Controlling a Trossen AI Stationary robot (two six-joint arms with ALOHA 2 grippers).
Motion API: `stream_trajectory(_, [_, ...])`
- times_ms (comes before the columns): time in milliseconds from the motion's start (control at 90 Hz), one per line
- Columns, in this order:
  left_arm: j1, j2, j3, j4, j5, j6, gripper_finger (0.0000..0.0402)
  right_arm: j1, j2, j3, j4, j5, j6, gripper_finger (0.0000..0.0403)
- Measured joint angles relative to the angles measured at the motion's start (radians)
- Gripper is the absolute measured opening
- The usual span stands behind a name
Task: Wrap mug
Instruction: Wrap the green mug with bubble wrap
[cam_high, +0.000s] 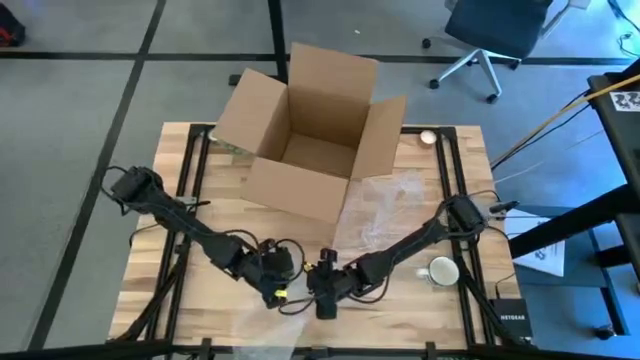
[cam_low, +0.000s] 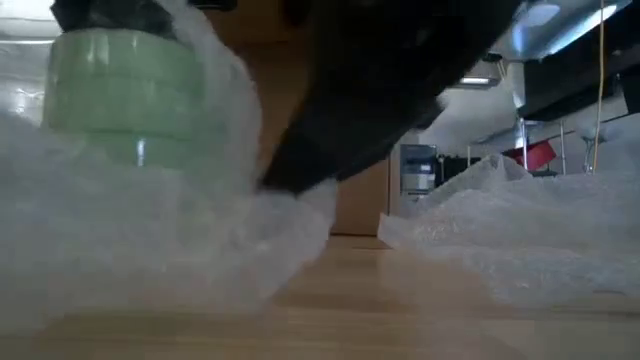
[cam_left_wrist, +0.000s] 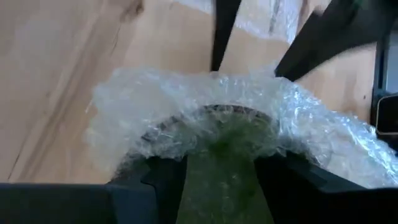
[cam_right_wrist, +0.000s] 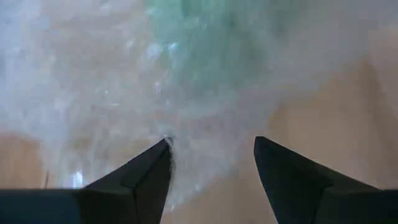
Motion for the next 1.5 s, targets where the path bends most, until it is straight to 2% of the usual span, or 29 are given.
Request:
stream_trajectory(111, [0.003, -0.002, -0.002, -0.001, -0.009, 0.005, 0.0170, -0.020, 0.049, 0.000, 0.132, -0.006, -0.012, 0.0211])
stream_trajectory(222, [0.018, -0.003, 0.003, -0.027, -0.008, 0.034, 0.0170, -0.045, 0.060, -0.001, 0.162, 0.038, -0.048, 0.0211])
stream_trajectory(389, [0.045, -0.008, 0.010, -0.163, -0.034, 0.049, 0.0170, -0.111, 0.063, -0.003, 0.186, 0.096, -0.139, 0.0211])
stream_trajectory(533, [0.063, -0.021, 0.012, -0.308, -0.043, -0.009, 0.0170, -0.171, 0.064, -0.004, 0.233, 0.110, -0.155, 0.0211])
stream_trajectory(622, [0.074, -0.026, 0.012, -0.340, -0.042, -0.020, 0.0170, -0.198, 0.063, -0.003, 0.236, 0.097, -0.179, 0.0211])
stream_trajectory(744, [0.078, -0.037, 0.011, -0.334, -0.042, -0.015, 0.0170, -0.205, 0.031, -0.001, 0.139, 0.008, -0.189, 0.0211])
stream_trajectory(889, [0.078, -0.049, 0.007, -0.332, -0.046, -0.023, 0.0170, -0.164, -0.055, 0.000, -0.034, -0.095, -0.188, 0.0211])
stream_trajectory(1033, [0.076, -0.049, 0.006, -0.331, -0.047, -0.026, 0.0170, -0.079, -0.128, 0.002, -0.191, -0.106, -0.190, 0.0211])
stream_trajectory(1133, [0.077, -0.049, 0.006, -0.329, -0.047, -0.027, 0.0170, 0.005, -0.131, 0.002, -0.211, -0.106, -0.169, 0.0211])
stream_trajectory(1289, [0.077, -0.049, 0.005, -0.323, -0.047, -0.022, 0.0170, 0.105, -0.046, 0.001, -0.101, -0.056, -0.158, 0.0211])
stream_trajectory(1500, [0.077, -0.049, 0.003, -0.281, -0.045, 0.007, 0.0170, 0.095, 0.111, 0.003, 0.193, -0.062, -0.110, 0.0211])
